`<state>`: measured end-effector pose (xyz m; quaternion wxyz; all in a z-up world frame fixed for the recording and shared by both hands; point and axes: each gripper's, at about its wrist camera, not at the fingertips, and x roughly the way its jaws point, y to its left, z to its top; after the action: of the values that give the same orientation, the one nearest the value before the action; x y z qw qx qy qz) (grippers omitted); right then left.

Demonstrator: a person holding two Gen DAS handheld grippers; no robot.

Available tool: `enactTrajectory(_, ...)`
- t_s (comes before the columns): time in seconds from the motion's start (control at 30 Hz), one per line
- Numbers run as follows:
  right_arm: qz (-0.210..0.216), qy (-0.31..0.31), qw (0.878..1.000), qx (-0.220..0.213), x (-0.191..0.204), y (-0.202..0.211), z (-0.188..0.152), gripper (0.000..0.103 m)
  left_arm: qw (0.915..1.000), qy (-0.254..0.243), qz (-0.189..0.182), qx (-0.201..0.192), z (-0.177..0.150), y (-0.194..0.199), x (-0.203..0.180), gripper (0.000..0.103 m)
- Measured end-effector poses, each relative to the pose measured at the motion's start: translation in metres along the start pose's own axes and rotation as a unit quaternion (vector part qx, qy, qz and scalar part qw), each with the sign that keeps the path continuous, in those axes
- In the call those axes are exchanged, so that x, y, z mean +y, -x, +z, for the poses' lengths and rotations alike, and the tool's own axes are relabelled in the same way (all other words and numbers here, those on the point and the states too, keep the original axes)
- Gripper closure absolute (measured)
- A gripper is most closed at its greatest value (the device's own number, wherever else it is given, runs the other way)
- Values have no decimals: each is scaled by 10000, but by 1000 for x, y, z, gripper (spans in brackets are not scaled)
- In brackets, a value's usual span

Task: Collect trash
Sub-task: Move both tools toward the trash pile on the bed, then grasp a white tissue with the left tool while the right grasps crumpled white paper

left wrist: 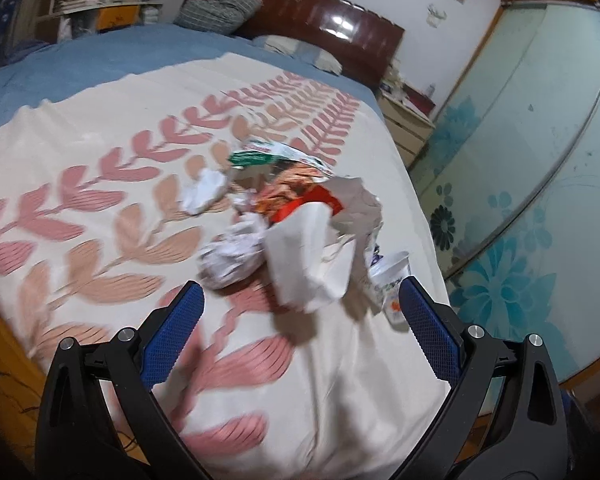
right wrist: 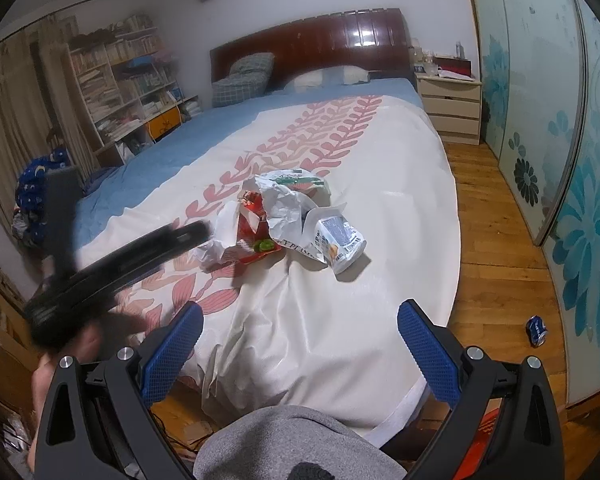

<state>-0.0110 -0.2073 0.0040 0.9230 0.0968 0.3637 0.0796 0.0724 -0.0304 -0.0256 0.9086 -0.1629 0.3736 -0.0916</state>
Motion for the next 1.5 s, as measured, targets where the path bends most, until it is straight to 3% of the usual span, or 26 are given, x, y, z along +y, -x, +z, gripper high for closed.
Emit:
enactTrajectory(0.17, 20, 3, 10000, -71, -4, -2, 2, 7, 9999, 61, 75, 30, 5, -27, -7, 7)
enactTrajectory(0.23, 14, 18, 10000, -92, -6, -3, 3, 7, 9997, 240, 16, 57, 6, -35, -3, 24)
enactTrajectory(0.27, 28, -5, 10000, -78, -7, -4, 3, 7, 9994, 301, 29, 147, 5, -39, -1, 50)
enactTrajectory(0.3, 40, -17, 10000, -73, -7, -4, 4, 7, 9990, 342, 125, 253, 5, -43, 1, 57)
enactTrajectory(0.47, 156, 10, 9999, -58, -5, -6, 6, 8, 9984, 505, 169, 176, 4, -35, 13, 75)
enactTrajectory(0.6, 536, 172, 9984, -10, 0, -12, 14, 11, 9982, 604, 12, 54, 2, -17, 22, 77)
enactTrajectory(0.77, 745, 744, 9936, -414, 6, -23, 52, 11, 9980, 552, -154, -263, -4, 24, 31, 77)
enactTrajectory(0.9, 541, 1053, 9929, -148, 10, -56, 81, 10, 9970, 630, -273, -359, -7, 43, 42, 77)
enactTrajectory(0.93, 444, 1124, 9926, 150, 6, -70, 82, 11, 9964, 685, -287, -400, -7, 46, 46, 77)
enactTrajectory(1.0, 326, 1485, 9881, 241, 15, -88, 88, 18, 9954, 775, -354, -446, -5, 50, 53, 77)
enactTrajectory(1.1, 463, 1666, 9847, 201, 33, -97, 97, 23, 9936, 945, -446, -438, -5, 50, 61, 77)
enactTrajectory(1.2, 325, 1784, 9834, 68, 41, -108, 101, 25, 9924, 1059, -460, -430, -4, 50, 67, 77)
enactTrajectory(1.3, 228, 1918, 9807, 295, 50, -143, 101, 25, 9921, 1071, -472, -444, -5, 51, 69, 77)
enactTrajectory(1.4, -11, 1913, 9800, 543, 53, -183, 100, 43, 9918, 1090, -484, -450, -6, 50, 69, 77)
enactTrajectory(1.43, -86, 1876, 9804, 603, 53, -190, 99, 59, 9916, 1109, -492, -445, -7, 51, 70, 77)
enactTrajectory(1.47, -85, 1778, 9815, 706, 53, -199, 97, 67, 9914, 1128, -506, -426, -8, 51, 71, 77)
enactTrajectory(1.5, -51, 1658, 9835, 716, 50, -201, 97, 68, 9912, 1150, -496, -420, -8, 50, 72, 77)
